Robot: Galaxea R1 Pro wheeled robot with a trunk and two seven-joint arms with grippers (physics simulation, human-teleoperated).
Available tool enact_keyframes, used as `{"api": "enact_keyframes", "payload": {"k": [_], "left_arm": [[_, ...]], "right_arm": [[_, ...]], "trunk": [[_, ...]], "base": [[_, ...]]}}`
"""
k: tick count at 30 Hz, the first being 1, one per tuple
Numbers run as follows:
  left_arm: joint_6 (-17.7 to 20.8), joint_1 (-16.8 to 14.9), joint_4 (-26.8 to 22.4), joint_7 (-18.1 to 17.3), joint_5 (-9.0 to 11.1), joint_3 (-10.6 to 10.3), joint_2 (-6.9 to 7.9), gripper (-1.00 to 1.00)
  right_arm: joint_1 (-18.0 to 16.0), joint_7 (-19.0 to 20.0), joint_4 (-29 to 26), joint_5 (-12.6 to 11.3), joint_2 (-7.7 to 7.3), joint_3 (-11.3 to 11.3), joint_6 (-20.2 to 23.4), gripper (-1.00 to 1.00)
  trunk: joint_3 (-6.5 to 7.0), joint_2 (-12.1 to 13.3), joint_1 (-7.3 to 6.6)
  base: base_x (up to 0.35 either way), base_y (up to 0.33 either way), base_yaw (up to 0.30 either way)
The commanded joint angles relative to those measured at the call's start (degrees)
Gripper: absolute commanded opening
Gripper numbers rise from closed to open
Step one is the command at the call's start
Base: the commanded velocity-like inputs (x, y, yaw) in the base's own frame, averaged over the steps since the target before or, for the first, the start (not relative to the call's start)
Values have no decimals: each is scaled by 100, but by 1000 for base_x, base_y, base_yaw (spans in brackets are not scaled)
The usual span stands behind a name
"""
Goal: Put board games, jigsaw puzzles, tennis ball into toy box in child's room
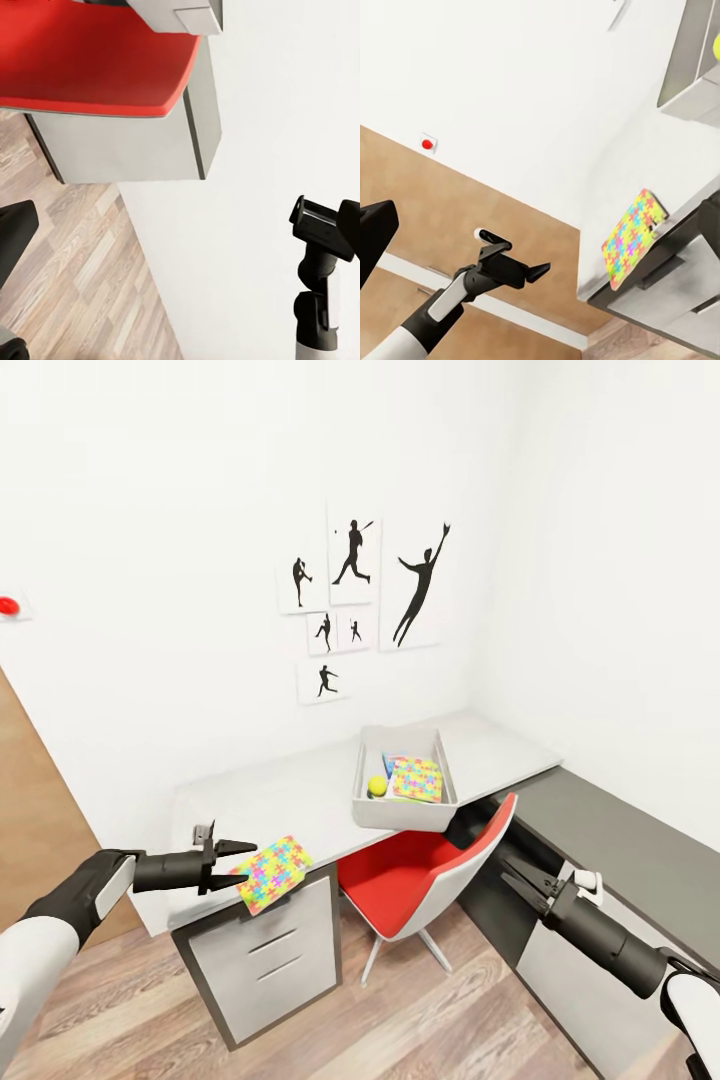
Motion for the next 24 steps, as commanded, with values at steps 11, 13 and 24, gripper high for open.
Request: {"api": "enact_keyframes", "payload": {"k": [11,13,24], "left_arm": [[-21,-6,8,122,5,-28,-26,100],[-22,-6,9,221,5,-25,-30,100],[-23,-17,242,487,11,-17,-38,100]], "right_arm": [[-5,0,-1,-10,2,-12,37,100],[-5,-2,-1,-10,2,-15,37,100],[-5,1,5,-10,2,-20,37,100]], "trunk": [[-207,-451,244],[-243,-531,288],[-441,-972,529]], "base": [[0,0,0],[0,0,0],[0,0,0]]}}
